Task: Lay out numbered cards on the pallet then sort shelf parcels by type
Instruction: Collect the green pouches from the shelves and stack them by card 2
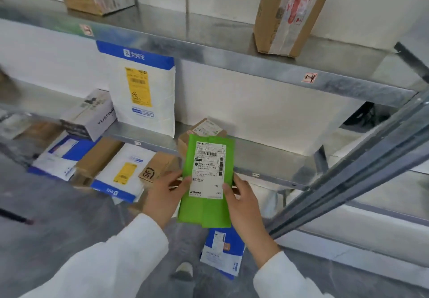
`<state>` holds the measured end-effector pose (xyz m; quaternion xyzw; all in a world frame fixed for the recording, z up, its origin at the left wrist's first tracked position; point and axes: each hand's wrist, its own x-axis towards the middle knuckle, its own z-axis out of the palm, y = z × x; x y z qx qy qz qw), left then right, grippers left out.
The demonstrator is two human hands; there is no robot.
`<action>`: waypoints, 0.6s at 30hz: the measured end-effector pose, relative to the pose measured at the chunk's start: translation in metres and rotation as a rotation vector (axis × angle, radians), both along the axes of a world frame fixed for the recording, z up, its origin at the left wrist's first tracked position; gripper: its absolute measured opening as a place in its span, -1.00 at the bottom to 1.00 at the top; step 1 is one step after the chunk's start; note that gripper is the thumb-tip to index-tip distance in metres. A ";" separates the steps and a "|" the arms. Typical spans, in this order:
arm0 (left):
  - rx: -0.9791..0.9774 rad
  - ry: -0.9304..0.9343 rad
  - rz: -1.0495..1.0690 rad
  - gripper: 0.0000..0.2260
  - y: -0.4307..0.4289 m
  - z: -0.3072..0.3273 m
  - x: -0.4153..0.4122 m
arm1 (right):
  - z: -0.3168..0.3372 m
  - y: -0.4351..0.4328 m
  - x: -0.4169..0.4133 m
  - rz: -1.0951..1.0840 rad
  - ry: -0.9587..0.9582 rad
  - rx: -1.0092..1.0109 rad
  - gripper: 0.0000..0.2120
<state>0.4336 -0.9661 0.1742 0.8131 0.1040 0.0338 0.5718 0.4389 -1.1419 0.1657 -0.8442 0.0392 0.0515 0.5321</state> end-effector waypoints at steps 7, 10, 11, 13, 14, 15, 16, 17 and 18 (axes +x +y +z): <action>-0.016 -0.040 0.309 -0.82 0.053 0.013 -0.087 | 0.006 0.064 -0.041 0.214 -0.070 0.076 -0.70; -0.113 -0.041 0.420 -0.80 0.079 0.017 -0.125 | 0.013 0.097 -0.057 0.336 -0.069 0.108 -0.70; -0.136 -0.039 0.456 -0.79 0.088 0.016 -0.135 | 0.014 0.105 -0.062 0.377 -0.072 0.106 -0.70; -0.167 -0.048 0.536 -0.77 0.109 0.015 -0.157 | 0.016 0.126 -0.073 0.472 -0.076 0.101 -0.68; -0.179 -0.055 0.567 -0.76 0.121 0.015 -0.169 | 0.018 0.139 -0.078 0.518 -0.074 0.097 -0.66; -0.192 -0.064 0.597 -0.76 0.132 0.016 -0.179 | 0.019 0.153 -0.082 0.556 -0.075 0.096 -0.67; -0.204 -0.068 0.621 -0.77 0.143 0.017 -0.187 | 0.020 0.166 -0.085 0.582 -0.075 0.095 -0.69; -0.213 -0.078 0.646 -0.77 0.156 0.017 -0.198 | 0.021 0.183 -0.089 0.608 -0.070 0.095 -0.71; -0.218 -0.088 0.674 -0.77 0.169 0.018 -0.209 | 0.023 0.200 -0.095 0.635 -0.073 0.091 -0.71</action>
